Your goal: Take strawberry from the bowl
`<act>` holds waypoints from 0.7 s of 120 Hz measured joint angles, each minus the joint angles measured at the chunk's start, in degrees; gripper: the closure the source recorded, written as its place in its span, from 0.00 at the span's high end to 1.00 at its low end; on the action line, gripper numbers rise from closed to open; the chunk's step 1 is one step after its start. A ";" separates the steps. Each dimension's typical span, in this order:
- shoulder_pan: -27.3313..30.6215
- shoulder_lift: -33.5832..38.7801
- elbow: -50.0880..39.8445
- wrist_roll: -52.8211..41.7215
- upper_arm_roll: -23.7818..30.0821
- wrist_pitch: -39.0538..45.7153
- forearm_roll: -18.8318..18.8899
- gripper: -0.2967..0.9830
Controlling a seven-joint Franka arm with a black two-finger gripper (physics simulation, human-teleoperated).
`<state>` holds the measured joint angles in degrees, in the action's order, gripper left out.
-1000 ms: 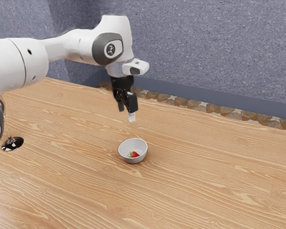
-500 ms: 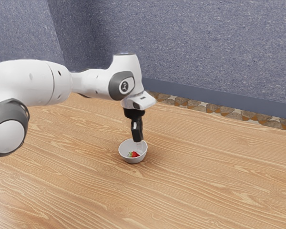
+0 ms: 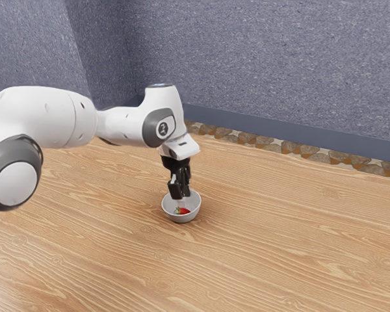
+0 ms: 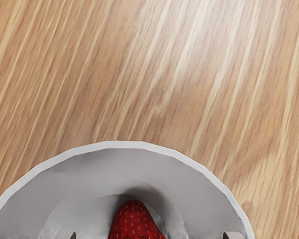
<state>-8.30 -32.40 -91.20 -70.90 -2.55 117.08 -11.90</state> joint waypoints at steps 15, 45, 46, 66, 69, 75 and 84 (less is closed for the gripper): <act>0.55 -1.40 0.03 -1.93 0.00 0.60 -0.40 0.50; 0.58 -2.95 -0.06 -4.65 0.00 1.59 -0.92 0.48; 0.59 -2.97 -0.06 -4.72 0.00 1.62 -0.93 0.48; 0.61 -3.15 -0.14 -5.96 0.00 2.06 -0.83 0.44; 0.63 -3.15 -0.14 -6.12 0.00 2.11 -0.81 0.43; 0.64 -3.11 -0.14 -6.42 0.00 2.17 -0.80 0.41; 0.65 -3.08 -0.14 -6.82 -0.02 2.21 -0.78 0.38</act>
<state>-7.65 -35.49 -91.34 -77.72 -2.57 119.28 -12.68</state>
